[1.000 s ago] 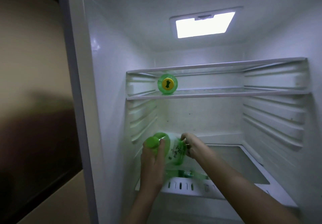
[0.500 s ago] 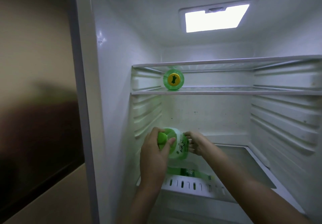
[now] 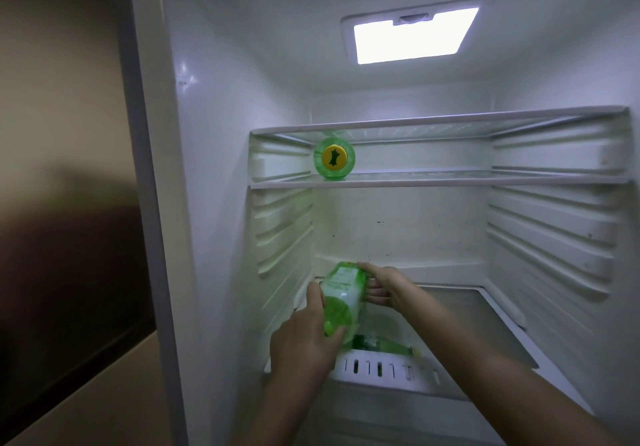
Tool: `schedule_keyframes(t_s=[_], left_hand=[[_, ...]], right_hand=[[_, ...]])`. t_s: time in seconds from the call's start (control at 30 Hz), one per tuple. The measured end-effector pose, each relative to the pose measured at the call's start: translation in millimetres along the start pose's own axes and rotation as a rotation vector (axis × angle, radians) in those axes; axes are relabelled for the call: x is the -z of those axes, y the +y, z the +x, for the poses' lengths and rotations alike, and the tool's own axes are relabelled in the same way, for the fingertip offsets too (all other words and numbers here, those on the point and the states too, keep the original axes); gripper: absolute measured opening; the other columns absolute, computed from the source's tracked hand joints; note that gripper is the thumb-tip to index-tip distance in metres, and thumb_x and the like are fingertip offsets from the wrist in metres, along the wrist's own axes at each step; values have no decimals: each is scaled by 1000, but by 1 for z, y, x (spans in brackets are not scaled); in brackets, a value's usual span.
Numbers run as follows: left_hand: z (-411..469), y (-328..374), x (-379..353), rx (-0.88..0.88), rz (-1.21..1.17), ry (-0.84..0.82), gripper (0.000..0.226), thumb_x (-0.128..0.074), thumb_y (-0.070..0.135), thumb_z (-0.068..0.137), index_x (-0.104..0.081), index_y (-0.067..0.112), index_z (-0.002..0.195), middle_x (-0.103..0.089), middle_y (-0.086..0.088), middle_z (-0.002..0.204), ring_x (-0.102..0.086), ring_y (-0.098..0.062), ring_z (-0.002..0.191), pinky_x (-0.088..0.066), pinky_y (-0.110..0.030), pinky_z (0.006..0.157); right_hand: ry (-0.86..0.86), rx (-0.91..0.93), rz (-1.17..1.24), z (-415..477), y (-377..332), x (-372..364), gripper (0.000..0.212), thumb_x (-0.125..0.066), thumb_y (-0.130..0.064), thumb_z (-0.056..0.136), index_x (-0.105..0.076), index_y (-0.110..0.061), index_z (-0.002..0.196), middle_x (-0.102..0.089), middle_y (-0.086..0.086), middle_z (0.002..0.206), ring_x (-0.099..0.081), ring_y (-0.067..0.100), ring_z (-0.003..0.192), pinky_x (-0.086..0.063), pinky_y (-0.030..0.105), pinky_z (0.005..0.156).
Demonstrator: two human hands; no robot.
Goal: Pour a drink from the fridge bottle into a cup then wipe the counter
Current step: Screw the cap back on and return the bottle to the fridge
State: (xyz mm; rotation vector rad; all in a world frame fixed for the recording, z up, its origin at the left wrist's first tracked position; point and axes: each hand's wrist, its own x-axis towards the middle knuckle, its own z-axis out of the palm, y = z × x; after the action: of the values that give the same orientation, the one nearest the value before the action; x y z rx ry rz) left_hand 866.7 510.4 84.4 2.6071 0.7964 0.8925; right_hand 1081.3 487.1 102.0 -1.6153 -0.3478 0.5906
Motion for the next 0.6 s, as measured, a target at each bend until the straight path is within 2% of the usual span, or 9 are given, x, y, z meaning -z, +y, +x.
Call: schedule_keyframes(t_s=[0.13, 0.3, 0.43, 0.53, 0.6], left_hand=[[7, -1, -5, 63, 7, -75, 56, -59, 52, 89, -30, 24, 129, -67, 3, 111, -66, -23, 98, -46, -33, 75], [18, -4, -2, 81, 64, -87, 65, -64, 52, 86, -28, 22, 133, -66, 1, 114, -66, -23, 98, -43, -31, 70], [23, -6, -2, 90, 36, -110, 65, -68, 46, 85, -28, 22, 131, -66, 2, 114, -65, -21, 94, -44, -30, 68], [19, -3, -3, 56, -64, -43, 54, -68, 40, 87, -32, 23, 124, -64, 7, 100, -57, -11, 75, -36, -22, 54], [21, 4, 0, 15, -166, 54, 38, -66, 35, 91, -36, 27, 113, -61, 9, 88, -58, -4, 69, -43, -18, 53]], right_hand=[[-1, 78, -47, 5, -6, -1, 49, -64, -30, 90, -46, -2, 125, -54, 9, 76, -56, 17, 55, -45, 19, 34], [-28, 76, -84, 7, -7, -5, 53, -66, -33, 88, -47, -2, 127, -56, 9, 80, -58, 17, 63, -52, 21, 41], [-46, 94, -84, 6, -4, -4, 45, -64, -32, 90, -49, -9, 126, -56, 7, 83, -57, 15, 62, -52, 20, 44], [-57, 158, -147, 8, -2, -4, 34, -55, -33, 95, -52, -19, 125, -56, 9, 110, -56, 17, 72, -52, 25, 57], [-67, 195, -194, 9, -2, -5, 31, -48, -35, 97, -53, -21, 124, -56, 8, 110, -55, 18, 73, -52, 27, 62]])
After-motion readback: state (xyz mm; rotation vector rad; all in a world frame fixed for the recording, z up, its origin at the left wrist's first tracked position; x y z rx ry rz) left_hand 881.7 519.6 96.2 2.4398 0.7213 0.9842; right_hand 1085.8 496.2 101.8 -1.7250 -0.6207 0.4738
